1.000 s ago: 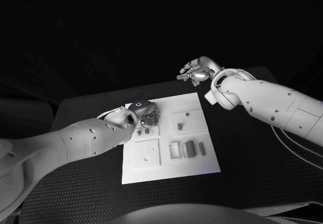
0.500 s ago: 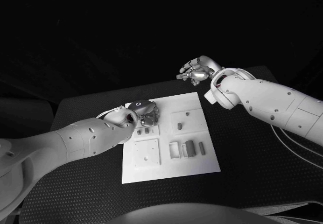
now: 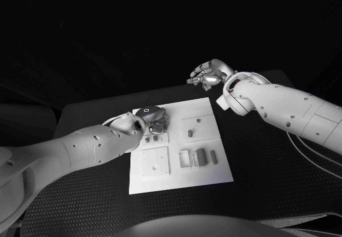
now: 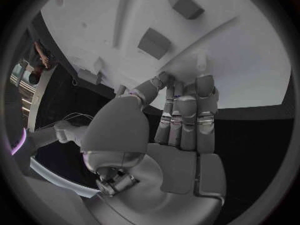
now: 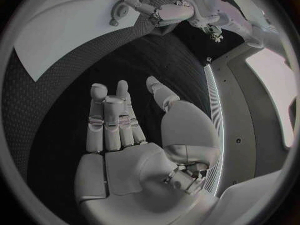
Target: Assemble the parts on the task board
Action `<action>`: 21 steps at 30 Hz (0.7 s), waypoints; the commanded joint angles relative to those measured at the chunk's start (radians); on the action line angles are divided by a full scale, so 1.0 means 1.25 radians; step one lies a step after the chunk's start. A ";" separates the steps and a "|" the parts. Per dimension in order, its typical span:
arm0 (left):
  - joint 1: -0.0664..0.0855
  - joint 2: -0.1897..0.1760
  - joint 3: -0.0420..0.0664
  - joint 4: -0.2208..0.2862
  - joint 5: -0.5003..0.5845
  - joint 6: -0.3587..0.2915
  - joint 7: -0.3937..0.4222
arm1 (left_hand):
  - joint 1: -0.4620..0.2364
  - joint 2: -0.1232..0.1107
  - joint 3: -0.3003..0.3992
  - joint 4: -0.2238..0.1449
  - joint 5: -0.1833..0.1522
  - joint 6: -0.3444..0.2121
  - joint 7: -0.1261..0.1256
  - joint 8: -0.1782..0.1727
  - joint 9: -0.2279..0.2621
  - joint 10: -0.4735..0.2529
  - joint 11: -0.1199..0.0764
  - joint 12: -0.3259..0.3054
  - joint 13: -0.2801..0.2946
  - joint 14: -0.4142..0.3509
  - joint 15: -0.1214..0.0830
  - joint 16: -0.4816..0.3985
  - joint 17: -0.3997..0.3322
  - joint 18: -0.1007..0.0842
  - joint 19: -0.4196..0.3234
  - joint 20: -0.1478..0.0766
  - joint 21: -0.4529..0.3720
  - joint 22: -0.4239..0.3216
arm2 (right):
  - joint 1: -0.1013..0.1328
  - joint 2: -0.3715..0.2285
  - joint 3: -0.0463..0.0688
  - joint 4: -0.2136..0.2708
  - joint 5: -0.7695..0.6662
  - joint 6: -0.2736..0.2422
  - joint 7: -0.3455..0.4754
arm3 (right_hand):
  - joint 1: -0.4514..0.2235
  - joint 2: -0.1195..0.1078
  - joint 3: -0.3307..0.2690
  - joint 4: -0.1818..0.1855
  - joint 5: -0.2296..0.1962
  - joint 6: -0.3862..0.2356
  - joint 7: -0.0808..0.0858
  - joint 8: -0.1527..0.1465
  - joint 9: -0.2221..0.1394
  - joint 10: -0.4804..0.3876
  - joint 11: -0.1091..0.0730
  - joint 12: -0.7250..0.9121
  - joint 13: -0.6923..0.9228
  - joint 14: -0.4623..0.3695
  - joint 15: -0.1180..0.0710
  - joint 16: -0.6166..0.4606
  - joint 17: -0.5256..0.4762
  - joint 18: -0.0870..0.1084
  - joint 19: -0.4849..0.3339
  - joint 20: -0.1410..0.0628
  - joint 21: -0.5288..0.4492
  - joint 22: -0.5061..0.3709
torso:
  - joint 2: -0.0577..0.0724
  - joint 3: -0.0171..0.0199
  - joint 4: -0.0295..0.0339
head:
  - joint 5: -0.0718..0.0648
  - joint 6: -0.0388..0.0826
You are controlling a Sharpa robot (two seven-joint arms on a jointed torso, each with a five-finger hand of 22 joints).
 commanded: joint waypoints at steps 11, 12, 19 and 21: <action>-0.003 0.004 -0.002 -0.001 0.006 0.038 0.001 | 0.005 0.011 0.018 0.001 0.001 0.008 0.000 0.006 -0.003 0.021 -0.005 0.010 0.003 0.010 -0.006 0.002 -0.005 0.083 0.000 -0.009 0.010 0.019 | 0.000 0.001 0.000 0.001 0.000 0.009 0.008 | -0.006 0.005 0.001 0.004 0.002 0.000 0.005 -0.003 0.001 0.005 0.001 -0.004 0.001 -0.004 -0.003 0.000 -0.001 0.018 -0.002 -0.006 -0.003 0.015 | 0.000 0.0002 -0.0005 | 0.000 -0.001; -0.003 0.005 -0.002 -0.001 0.006 0.039 0.001 | 0.005 0.011 0.018 0.001 0.001 0.008 0.000 0.006 -0.003 0.021 -0.006 0.010 0.003 0.010 -0.006 0.002 -0.005 0.083 0.000 -0.009 0.010 0.019 | 0.000 0.001 0.000 0.001 0.000 0.009 0.008 | -0.006 0.005 0.001 0.004 0.002 0.000 0.005 -0.003 0.001 0.005 0.001 -0.004 0.001 -0.004 -0.003 0.000 -0.001 0.018 -0.002 -0.006 -0.003 0.015 | 0.000 0.0004 -0.0006 | 0.000 -0.001; -0.004 0.007 -0.002 -0.005 0.008 0.054 0.002 | 0.004 0.013 0.020 0.001 0.000 0.010 0.000 0.008 -0.003 0.024 -0.007 0.010 0.004 0.011 -0.007 0.002 -0.006 0.082 0.000 -0.010 0.012 0.019 | 0.000 0.001 0.000 0.001 0.000 0.009 0.008 | -0.006 0.005 0.001 0.004 0.002 0.000 0.005 -0.003 0.001 0.005 0.001 -0.004 0.001 -0.004 -0.003 0.000 -0.001 0.018 -0.002 -0.006 -0.003 0.015 | 0.000 0.0008 -0.0007 | -0.001 -0.001; -0.005 0.008 -0.002 -0.008 0.013 0.062 0.002 | 0.003 0.014 0.020 0.001 0.000 0.011 -0.001 0.009 -0.003 0.026 -0.007 0.010 0.004 0.011 -0.007 0.002 -0.006 0.081 0.000 -0.010 0.012 0.019 | 0.000 0.001 0.000 0.001 0.000 0.008 0.008 | -0.006 0.005 0.001 0.004 0.002 0.000 0.005 -0.003 0.001 0.005 0.001 -0.004 0.001 -0.004 -0.003 0.000 -0.001 0.018 -0.002 -0.006 -0.003 0.015 | 0.000 0.0009 -0.0004 | -0.001 -0.002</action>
